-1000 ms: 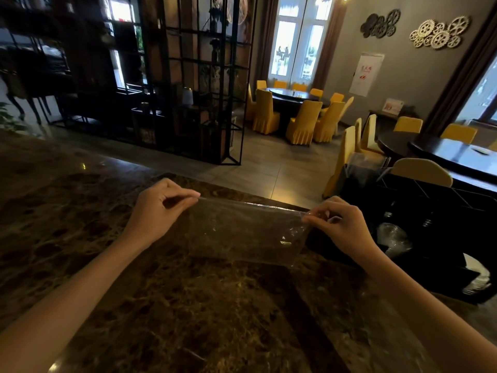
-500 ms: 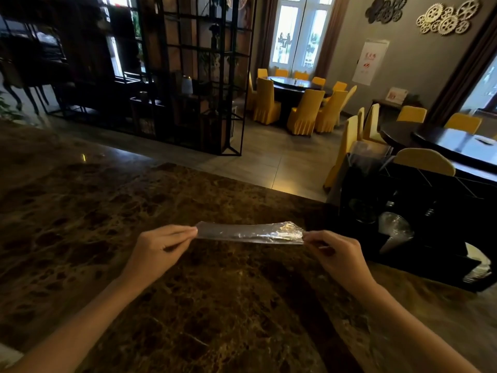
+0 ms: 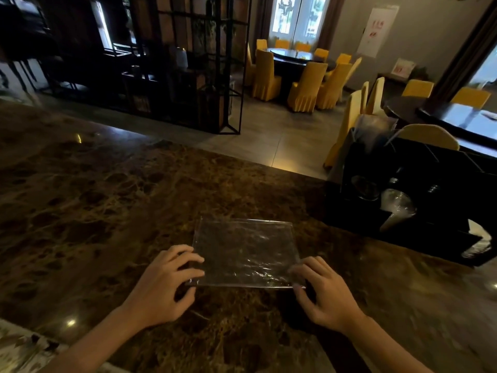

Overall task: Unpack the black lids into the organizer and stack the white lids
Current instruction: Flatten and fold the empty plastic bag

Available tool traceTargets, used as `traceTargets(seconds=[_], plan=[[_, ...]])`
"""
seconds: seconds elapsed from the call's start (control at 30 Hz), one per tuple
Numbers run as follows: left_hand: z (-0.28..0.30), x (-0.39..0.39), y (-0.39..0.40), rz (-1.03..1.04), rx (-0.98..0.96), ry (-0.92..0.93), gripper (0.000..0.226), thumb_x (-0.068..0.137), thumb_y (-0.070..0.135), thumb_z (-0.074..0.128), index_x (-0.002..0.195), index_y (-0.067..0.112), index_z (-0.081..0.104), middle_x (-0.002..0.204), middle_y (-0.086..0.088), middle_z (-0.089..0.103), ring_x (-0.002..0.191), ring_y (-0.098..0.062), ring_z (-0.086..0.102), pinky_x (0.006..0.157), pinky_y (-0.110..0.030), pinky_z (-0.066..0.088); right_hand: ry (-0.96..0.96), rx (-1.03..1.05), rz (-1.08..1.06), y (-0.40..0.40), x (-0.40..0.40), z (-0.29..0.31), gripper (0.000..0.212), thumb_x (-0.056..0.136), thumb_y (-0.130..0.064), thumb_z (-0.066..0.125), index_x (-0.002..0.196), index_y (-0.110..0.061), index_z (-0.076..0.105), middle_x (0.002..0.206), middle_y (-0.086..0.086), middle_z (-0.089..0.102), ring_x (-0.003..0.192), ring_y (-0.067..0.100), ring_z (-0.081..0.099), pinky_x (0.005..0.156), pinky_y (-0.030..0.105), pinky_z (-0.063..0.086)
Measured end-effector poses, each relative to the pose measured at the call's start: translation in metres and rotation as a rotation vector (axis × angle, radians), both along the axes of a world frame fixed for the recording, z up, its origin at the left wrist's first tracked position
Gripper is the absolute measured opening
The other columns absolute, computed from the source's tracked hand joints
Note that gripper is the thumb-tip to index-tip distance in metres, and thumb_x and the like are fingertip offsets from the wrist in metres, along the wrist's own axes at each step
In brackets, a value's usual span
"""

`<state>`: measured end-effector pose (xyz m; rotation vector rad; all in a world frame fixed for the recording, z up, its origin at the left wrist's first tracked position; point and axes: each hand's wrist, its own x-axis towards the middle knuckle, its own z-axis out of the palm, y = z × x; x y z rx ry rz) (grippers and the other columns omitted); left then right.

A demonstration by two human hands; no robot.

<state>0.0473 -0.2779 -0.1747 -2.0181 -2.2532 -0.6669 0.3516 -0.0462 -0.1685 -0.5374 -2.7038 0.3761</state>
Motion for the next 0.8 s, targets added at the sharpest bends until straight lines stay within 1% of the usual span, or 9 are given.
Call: traceTargets(seconds=[0.03, 0.1, 0.17, 0.23, 0.27, 0.33, 0.43, 0.6, 0.8], plan=[[0.004, 0.009, 0.011, 0.018, -0.005, -0.002, 0.033, 0.090, 0.044, 0.054, 0.116, 0.033, 0.072, 0.134, 0.016, 0.059, 0.137, -0.008, 0.039, 0.106, -0.038, 0.045, 0.011, 0.016, -0.006, -0.004, -0.013, 0.001, 0.033, 0.104, -0.050, 0.040, 0.122, -0.033, 0.062, 0.120, -0.018, 0.058, 0.108, 0.000, 0.052, 0.082, 0.018, 0.051], [0.008, 0.032, 0.039, 0.040, -0.045, -0.031, 0.047, 0.099, 0.049, 0.037, 0.135, 0.028, 0.061, 0.148, 0.015, 0.048, 0.146, -0.008, 0.028, 0.115, -0.036, 0.033, -0.004, 0.024, -0.022, -0.012, -0.044, -0.001, 0.043, 0.109, -0.052, 0.027, 0.137, -0.034, 0.055, 0.139, -0.018, 0.054, 0.129, 0.002, 0.046, 0.102, 0.019, 0.042], [0.005, 0.054, 0.064, 0.041, -0.132, -0.061, 0.058, 0.103, 0.052, 0.020, 0.153, 0.027, 0.036, 0.161, 0.016, 0.024, 0.153, -0.008, 0.009, 0.122, -0.033, 0.015, -0.067, -0.012, -0.033, -0.018, -0.074, -0.008, 0.051, 0.110, -0.055, 0.019, 0.154, -0.035, 0.037, 0.161, -0.018, 0.034, 0.152, 0.004, 0.023, 0.118, 0.024, 0.023], [-0.005, 0.065, 0.078, 0.045, -0.228, -0.071, 0.060, 0.103, 0.052, 0.011, 0.158, 0.028, 0.013, 0.165, 0.015, 0.001, 0.154, -0.008, -0.006, 0.123, -0.034, 0.004, -0.160, -0.031, -0.033, -0.020, -0.091, -0.018, 0.058, 0.109, -0.058, 0.010, 0.161, -0.034, 0.018, 0.170, -0.014, 0.012, 0.157, 0.005, 0.000, 0.125, 0.030, 0.010], [-0.012, 0.065, 0.080, 0.052, -0.271, -0.055, 0.060, 0.103, 0.052, 0.009, 0.158, 0.030, 0.007, 0.165, 0.014, -0.004, 0.153, -0.009, -0.009, 0.123, -0.035, 0.001, -0.215, -0.033, -0.041, -0.019, -0.094, -0.024, 0.060, 0.108, -0.059, 0.006, 0.162, -0.034, 0.010, 0.171, -0.013, 0.003, 0.157, 0.006, -0.007, 0.127, 0.034, 0.006], [-0.024, 0.060, 0.077, 0.086, -0.331, 0.017, 0.060, 0.102, 0.053, 0.005, 0.158, 0.031, 0.000, 0.165, 0.012, -0.008, 0.154, -0.011, -0.009, 0.123, -0.037, -0.002, -0.316, -0.055, -0.076, -0.015, -0.091, -0.035, 0.062, 0.105, -0.063, 0.001, 0.161, -0.036, -0.003, 0.169, -0.015, -0.009, 0.156, 0.008, -0.015, 0.128, 0.038, 0.000], [-0.032, 0.048, 0.066, 0.123, -0.358, 0.056, 0.063, 0.097, 0.057, -0.005, 0.155, 0.033, -0.008, 0.165, 0.013, -0.011, 0.151, -0.009, -0.013, 0.121, -0.035, -0.006, -0.398, -0.052, -0.130, -0.007, -0.076, -0.044, 0.064, 0.101, -0.066, -0.002, 0.158, -0.039, -0.014, 0.167, -0.016, -0.017, 0.155, 0.009, -0.017, 0.124, 0.034, -0.011], [-0.035, 0.028, 0.043, 0.130, -0.385, 0.061, 0.066, 0.094, 0.059, -0.013, 0.154, 0.031, -0.015, 0.164, 0.015, -0.017, 0.151, -0.007, -0.018, 0.121, -0.031, -0.010, -0.445, -0.085, -0.185, 0.002, -0.050, -0.042, 0.071, 0.094, -0.071, -0.013, 0.156, -0.037, -0.021, 0.164, -0.017, -0.024, 0.153, 0.007, -0.023, 0.122, 0.036, -0.015], [-0.034, 0.010, 0.022, 0.152, -0.430, 0.034, 0.065, 0.096, 0.061, -0.010, 0.153, 0.033, -0.019, 0.163, 0.017, -0.023, 0.148, -0.003, -0.023, 0.121, -0.030, -0.011, -0.506, -0.098, -0.205, 0.016, -0.017, -0.033, 0.073, 0.090, -0.070, -0.015, 0.156, -0.039, -0.022, 0.166, -0.019, -0.024, 0.153, 0.010, -0.025, 0.125, 0.039, -0.014]])
